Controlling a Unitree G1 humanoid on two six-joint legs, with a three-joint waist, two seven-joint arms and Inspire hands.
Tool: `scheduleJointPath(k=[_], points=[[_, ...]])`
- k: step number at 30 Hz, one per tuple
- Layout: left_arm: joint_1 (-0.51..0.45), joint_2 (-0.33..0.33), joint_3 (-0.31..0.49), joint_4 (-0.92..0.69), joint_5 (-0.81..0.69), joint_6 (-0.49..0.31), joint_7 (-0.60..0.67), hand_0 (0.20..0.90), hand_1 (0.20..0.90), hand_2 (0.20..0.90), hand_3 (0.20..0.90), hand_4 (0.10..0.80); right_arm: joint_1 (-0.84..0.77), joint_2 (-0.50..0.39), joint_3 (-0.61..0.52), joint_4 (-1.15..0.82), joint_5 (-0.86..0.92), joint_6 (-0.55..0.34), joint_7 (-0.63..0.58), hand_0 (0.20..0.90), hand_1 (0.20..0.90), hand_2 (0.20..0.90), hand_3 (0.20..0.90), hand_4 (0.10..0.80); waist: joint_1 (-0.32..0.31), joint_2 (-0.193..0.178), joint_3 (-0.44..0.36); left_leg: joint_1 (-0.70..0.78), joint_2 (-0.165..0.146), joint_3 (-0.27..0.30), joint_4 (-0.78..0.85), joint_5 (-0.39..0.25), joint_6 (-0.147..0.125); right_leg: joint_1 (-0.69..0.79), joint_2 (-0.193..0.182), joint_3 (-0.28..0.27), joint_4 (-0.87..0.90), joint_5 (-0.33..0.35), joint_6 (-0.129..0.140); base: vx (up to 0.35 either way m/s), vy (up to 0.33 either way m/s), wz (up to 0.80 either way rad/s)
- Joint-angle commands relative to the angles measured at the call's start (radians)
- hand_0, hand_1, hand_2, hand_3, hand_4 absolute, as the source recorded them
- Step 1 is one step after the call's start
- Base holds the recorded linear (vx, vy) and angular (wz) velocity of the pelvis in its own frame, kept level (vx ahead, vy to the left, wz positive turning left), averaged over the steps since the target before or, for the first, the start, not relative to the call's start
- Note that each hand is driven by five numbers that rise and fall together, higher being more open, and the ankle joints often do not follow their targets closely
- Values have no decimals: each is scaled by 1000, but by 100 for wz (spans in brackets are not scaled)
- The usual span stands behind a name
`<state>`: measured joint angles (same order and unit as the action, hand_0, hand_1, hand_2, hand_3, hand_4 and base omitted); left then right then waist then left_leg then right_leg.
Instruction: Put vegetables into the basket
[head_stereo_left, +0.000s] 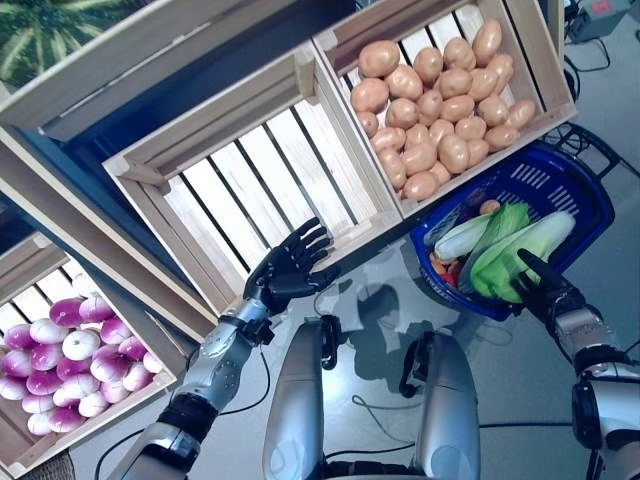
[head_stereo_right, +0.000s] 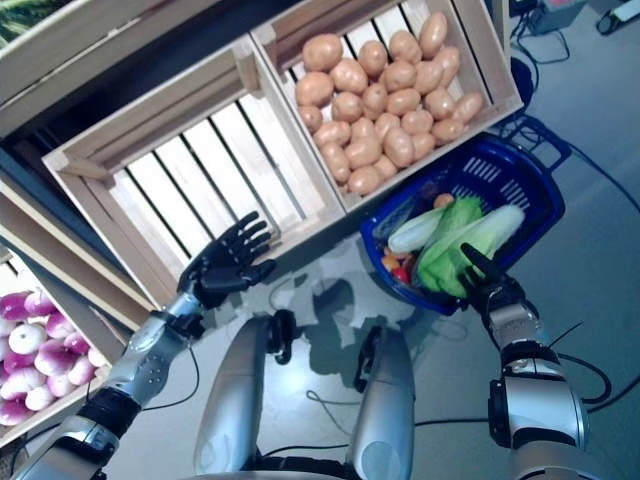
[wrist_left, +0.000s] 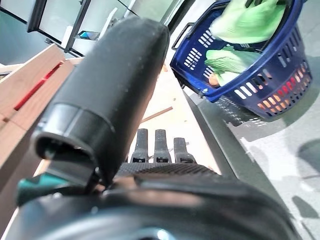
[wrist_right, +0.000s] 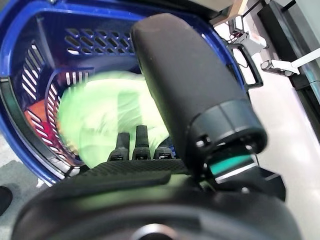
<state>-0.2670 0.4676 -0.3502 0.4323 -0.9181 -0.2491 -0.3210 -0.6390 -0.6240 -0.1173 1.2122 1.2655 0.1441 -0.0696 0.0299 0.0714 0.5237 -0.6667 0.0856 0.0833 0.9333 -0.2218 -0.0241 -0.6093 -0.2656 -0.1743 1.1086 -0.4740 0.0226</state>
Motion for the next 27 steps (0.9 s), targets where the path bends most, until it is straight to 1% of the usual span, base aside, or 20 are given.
scheduleJointPath(k=[1,8,12,13,14,16,17,18,20,23,24,25,26,27], points=[[-17,20,5,-115,-46,-87,-39,900,900,900,900,800,-17,-105,-59,-17,9,-73,1,900,900,900,900,800,14,-22,-45,147,-3,21,64,-118,34,106,15,-15,-162,211,-30,61,2,-3],[-11,32,23,-113,-54,-54,-38,900,900,900,900,800,3,-91,-53,-23,-3,-65,3,900,900,900,900,800,28,-40,-84,245,11,14,-75,-66,22,222,36,-31,-292,249,-26,81,-20,-2],[-1,24,33,-92,-39,-39,-47,900,900,900,900,800,25,-60,-38,-29,-19,-49,14,900,900,900,900,800,37,-54,-127,326,15,9,-224,-3,10,315,62,-39,-439,296,-23,95,-28,-2],[4,17,38,-78,-27,-38,-47,900,900,900,900,800,41,-42,-29,-31,-26,-42,22,900,900,900,900,800,40,-61,-151,365,14,13,-301,24,3,359,75,-43,-518,319,-20,103,-22,-1],[4,14,38,-75,-24,-38,-46,900,900,900,900,800,45,-38,-27,-31,-29,-40,27,900,900,900,900,800,40,-63,-160,373,12,15,-326,39,1,368,79,-45,-544,331,-20,130,-26,-3],[11,2,45,-61,-10,-28,-40,900,900,900,900,800,70,-14,-15,-33,-46,-33,48,900,900,900,900,800,42,-76,-197,433,7,22,-435,75,-10,437,101,-49,-666,365,-14,181,-32,-7],[19,-11,53,-44,8,-20,-42,900,900,900,900,800,94,10,-9,-31,-47,-27,70,900,900,900,900,800,45,-87,-235,485,2,25,-524,98,-18,494,115,-49,-770,387,-5,177,-28,-6],[21,-13,54,-41,13,-19,-43,900,900,900,900,800,97,14,-9,-31,-46,-27,73,900,900,900,900,800,46,-89,-241,492,-1,26,-542,110,-18,502,117,-50,-790,399,-5,174,-19,-6],[37,-37,58,-7,55,8,-44,900,900,900,900,800,142,58,-5,-37,-51,-45,101,900,900,900,900,800,47,-99,-299,560,-12,30,-661,145,-19,573,139,-49,-917,433,4,178,12,-6],[72,-74,54,67,110,15,-50,900,900,900,900,800,205,125,-8,-42,-56,-68,143,900,900,900,900,800,43,-100,-355,629,-16,45,-773,185,-19,633,160,-48,-1017,470,16,146,35,3],[74,-74,54,68,110,14,-51,900,900,900,900,800,209,126,-8,-44,-56,-69,143,900,900,900,900,800,44,-100,-357,634,-16,46,-781,189,-19,637,160,-48,-1023,474,16,82,33,2],[90,-87,55,95,125,19,-53,900,900,900,900,800,236,155,-8,-48,-47,-76,162,900,900,900,900,800,43,-100,-372,653,-17,48,-812,199,-19,651,164,-45,-1049,485,19,88,40,-1],[119,-115,59,156,130,29,-58,900,900,900,900,800,282,222,-7,-63,5,-112,167,900,900,900,900,800,39,-96,-396,685,-18,46,-872,214,-17,670,170,-32,-1092,503,25,100,55,-3],[132,-128,58,189,150,28,-56,900,900,900,900,800,306,257,-4,-74,24,-127,170,900,900,900,900,800,37,-95,-407,700,-19,46,-898,222,-16,678,173,-26,-1110,512,27,73,45,-3]])
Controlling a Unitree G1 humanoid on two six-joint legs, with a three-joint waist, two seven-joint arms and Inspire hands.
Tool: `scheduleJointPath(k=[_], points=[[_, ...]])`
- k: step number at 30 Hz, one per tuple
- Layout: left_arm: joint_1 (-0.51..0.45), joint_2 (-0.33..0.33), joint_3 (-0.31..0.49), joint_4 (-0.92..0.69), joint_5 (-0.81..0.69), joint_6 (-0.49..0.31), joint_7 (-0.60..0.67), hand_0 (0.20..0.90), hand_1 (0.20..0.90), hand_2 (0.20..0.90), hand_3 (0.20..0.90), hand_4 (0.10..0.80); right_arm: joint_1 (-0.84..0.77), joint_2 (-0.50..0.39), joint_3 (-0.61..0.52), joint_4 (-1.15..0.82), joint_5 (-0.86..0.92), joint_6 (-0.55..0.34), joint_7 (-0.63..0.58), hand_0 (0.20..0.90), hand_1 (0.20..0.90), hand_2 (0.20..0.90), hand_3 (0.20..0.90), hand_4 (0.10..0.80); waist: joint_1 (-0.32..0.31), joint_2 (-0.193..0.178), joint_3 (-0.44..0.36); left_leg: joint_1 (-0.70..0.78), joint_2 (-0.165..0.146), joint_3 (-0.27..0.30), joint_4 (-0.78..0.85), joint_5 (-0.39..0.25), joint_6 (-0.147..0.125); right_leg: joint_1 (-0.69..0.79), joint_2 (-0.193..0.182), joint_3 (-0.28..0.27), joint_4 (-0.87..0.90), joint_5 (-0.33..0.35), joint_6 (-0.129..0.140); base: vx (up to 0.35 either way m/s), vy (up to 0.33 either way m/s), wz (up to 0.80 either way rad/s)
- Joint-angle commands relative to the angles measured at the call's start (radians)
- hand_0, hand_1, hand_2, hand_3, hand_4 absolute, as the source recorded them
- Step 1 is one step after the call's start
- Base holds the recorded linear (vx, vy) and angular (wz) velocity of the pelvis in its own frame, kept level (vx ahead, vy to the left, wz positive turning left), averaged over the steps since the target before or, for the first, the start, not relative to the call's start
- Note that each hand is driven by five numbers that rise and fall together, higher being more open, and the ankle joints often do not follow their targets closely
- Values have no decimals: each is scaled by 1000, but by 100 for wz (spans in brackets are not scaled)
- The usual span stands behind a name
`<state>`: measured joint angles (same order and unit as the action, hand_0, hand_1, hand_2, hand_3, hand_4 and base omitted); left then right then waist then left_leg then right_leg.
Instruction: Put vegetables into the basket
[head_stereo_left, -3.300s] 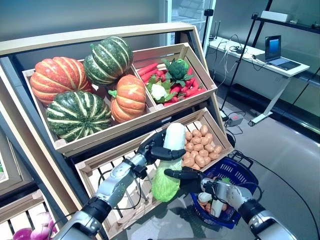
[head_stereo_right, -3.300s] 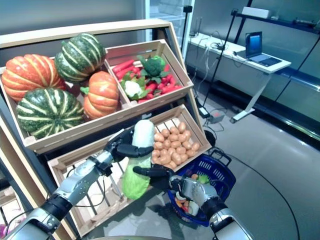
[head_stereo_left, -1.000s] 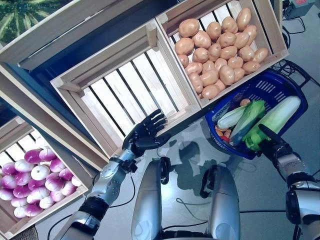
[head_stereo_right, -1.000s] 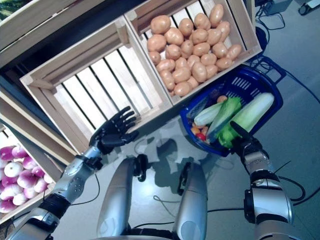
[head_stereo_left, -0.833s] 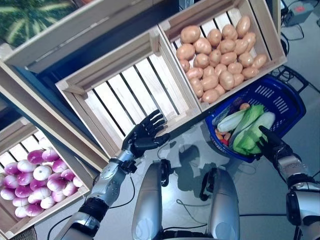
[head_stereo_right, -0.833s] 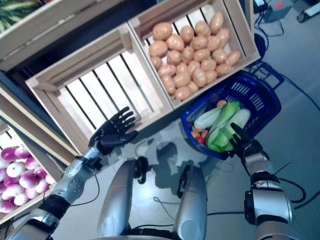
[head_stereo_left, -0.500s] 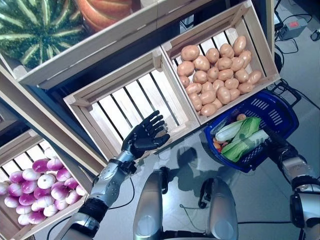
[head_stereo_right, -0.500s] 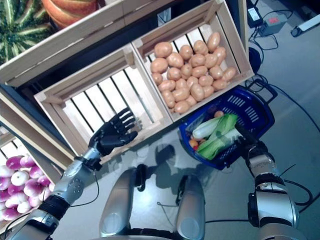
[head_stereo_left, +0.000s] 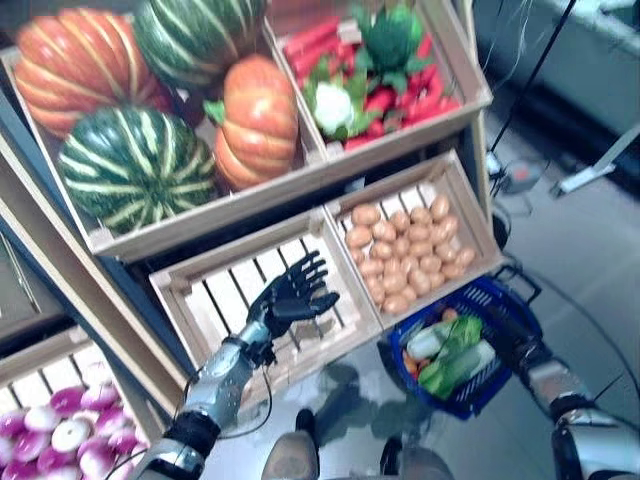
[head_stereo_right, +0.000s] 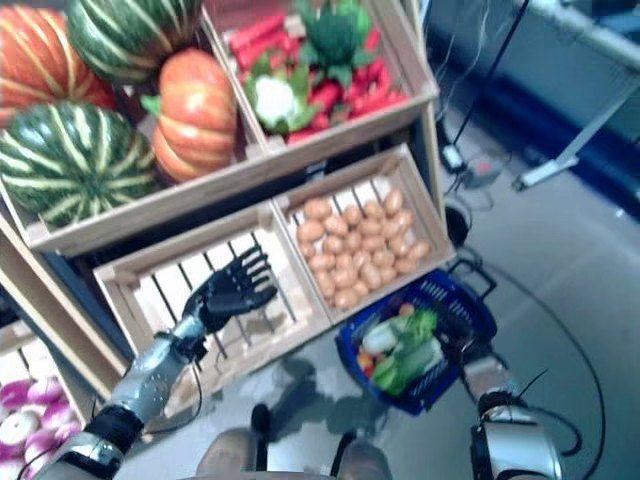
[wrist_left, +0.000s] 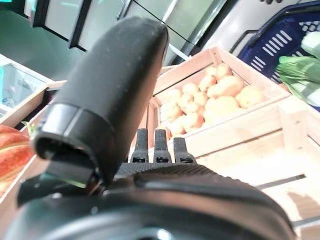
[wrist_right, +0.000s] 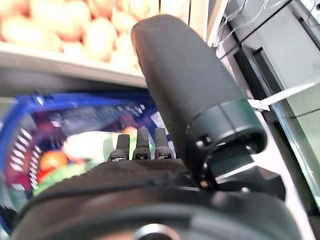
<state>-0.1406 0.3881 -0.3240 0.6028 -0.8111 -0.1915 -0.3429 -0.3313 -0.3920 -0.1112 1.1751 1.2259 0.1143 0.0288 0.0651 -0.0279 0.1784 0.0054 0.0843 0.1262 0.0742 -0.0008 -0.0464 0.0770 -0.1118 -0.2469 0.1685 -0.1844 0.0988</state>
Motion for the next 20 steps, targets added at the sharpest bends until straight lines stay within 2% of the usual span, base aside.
scheduleJointPath(k=[1,4,6,8,11,14,16,20], points=[[10,-53,31,28,52,-34,-32,900,900,900,900,800,7,36,-9,-42,69,-100,74,900,900,900,900,800,1,5,-65,34,-18,3,-49,4,7,-5,20,49,-176,226,-49,46,34,-10],[34,-96,28,117,104,-35,0,900,900,900,900,800,53,124,16,-66,69,-124,94,900,900,900,900,800,-6,8,-89,65,-18,5,-100,20,8,15,27,55,-215,243,-47,53,46,-6],[39,-139,39,226,120,-45,12,900,900,900,900,800,93,209,64,-86,41,-170,112,900,900,900,900,800,-18,15,-109,89,-23,5,-143,33,10,28,32,68,-243,255,-45,71,86,-1],[45,-152,43,261,130,-46,23,900,900,900,900,800,113,235,84,-99,24,-177,124,900,900,900,900,800,-23,17,-117,94,-25,4,-151,34,10,30,34,71,-249,256,-44,47,70,-3],[68,-181,52,356,173,-62,61,900,900,900,900,800,166,277,155,-136,-60,-159,163,900,900,900,900,800,-40,18,-131,100,-32,6,-161,33,12,30,35,78,-256,258,-41,24,66,-1],[97,-191,63,428,233,-82,64,900,900,900,900,800,228,301,224,-170,-111,-95,211,900,900,900,900,800,-57,15,-128,103,-36,15,-161,34,14,31,32,81,-256,258,-38,-5,60,1],[111,-195,65,449,246,-73,56,900,900,900,900,800,260,314,252,-177,-116,-53,244,900,900,900,900,800,-63,16,-125,102,-39,15,-161,34,15,31,31,82,-256,257,-37,-12,53,0],[120,-207,60,504,309,-49,66,900,900,900,900,800,295,335,293,-176,-111,-30,280,900,900,900,900,800,-69,18,-116,103,-46,7,-160,34,18,34,29,81,-254,254,-34,-4,42,1]])
